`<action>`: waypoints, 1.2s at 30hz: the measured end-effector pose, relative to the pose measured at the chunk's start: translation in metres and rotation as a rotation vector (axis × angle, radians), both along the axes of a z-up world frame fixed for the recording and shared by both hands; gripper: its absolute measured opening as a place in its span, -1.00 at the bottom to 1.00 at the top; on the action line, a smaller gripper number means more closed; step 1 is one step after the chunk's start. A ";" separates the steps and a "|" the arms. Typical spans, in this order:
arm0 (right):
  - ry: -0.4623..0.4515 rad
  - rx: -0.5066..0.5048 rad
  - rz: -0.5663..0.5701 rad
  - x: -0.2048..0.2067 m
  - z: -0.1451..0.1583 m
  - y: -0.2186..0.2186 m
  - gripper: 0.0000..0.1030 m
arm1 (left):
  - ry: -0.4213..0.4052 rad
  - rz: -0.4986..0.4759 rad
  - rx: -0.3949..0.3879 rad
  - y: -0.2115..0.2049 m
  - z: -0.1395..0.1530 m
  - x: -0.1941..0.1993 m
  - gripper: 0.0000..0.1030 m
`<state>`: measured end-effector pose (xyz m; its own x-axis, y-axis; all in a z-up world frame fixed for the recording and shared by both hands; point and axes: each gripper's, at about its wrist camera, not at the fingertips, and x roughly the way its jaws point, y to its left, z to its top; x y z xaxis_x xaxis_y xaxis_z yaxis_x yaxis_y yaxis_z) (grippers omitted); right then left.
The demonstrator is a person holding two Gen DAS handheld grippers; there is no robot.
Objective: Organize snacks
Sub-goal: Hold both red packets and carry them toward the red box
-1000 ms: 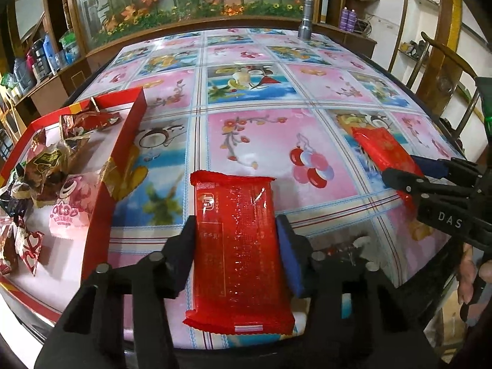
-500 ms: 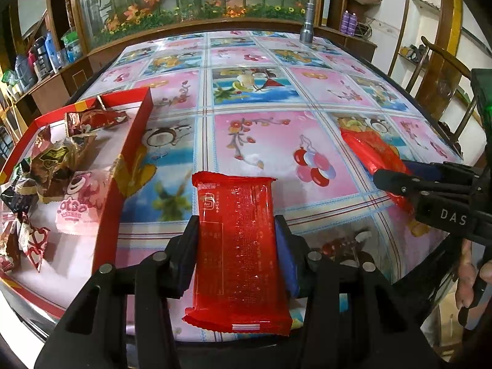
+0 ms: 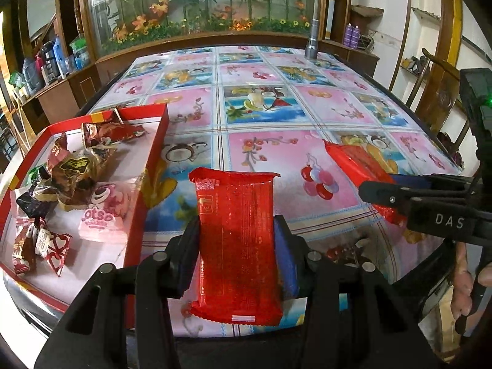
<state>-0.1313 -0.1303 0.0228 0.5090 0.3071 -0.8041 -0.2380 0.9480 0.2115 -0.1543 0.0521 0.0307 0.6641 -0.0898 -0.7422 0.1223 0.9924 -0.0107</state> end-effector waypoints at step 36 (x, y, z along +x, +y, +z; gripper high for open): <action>-0.037 0.034 0.028 0.014 0.009 0.037 -0.02 | 0.027 0.024 -0.070 0.040 0.005 -0.012 -0.36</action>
